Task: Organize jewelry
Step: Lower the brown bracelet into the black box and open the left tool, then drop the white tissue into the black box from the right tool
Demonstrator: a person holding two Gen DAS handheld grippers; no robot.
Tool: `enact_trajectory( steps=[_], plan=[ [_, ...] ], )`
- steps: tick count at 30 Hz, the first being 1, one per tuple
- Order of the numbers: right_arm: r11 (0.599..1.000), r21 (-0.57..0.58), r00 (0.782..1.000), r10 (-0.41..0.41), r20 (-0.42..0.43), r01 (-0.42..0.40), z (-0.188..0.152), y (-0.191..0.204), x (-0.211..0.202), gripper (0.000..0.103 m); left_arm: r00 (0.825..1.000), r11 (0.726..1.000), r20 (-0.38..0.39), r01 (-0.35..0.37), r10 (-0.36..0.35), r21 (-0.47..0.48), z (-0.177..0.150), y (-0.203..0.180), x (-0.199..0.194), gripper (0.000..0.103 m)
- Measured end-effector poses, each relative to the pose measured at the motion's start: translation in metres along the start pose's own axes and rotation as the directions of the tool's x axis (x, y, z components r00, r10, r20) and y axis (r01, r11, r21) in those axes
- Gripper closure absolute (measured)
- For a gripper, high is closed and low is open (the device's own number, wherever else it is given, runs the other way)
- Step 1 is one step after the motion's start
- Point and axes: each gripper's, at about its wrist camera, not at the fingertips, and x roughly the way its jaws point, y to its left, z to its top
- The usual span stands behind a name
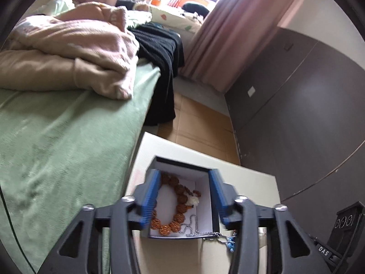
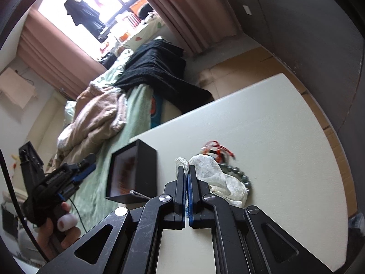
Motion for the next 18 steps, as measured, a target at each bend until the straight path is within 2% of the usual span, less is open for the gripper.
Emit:
enact_trajectory(
  steps=[3, 11, 15, 18],
  plan=[
    [0.999, -0.02, 0.999, 0.042, 0.014, -0.042, -0.001, 0.013, -0.003, 0.1, 0.999, 1.0, 0.035, -0.002, 0.002, 0.001, 0.004, 0.003, -0.013, 0.046],
    [0.984, -0.127, 0.99, 0.132, 0.056, -0.124, 0.002, 0.074, -0.004, 0.1, 0.998, 1.0, 0.06, 0.004, -0.005, 0.014, 0.012, 0.014, -0.036, 0.045],
    [0.975, -0.153, 0.985, 0.168, 0.043, -0.159, 0.006, 0.101, 0.004, 0.1, 0.998, 1.0, 0.07, 0.007, -0.007, 0.005, 0.017, 0.024, -0.043, 0.032],
    [0.968, -0.189, 0.984, 0.175, 0.034, -0.166, 0.007, 0.123, 0.014, 0.1, 0.996, 1.0, 0.09, 0.012, -0.011, -0.018, 0.021, 0.034, -0.05, 0.029]
  ],
)
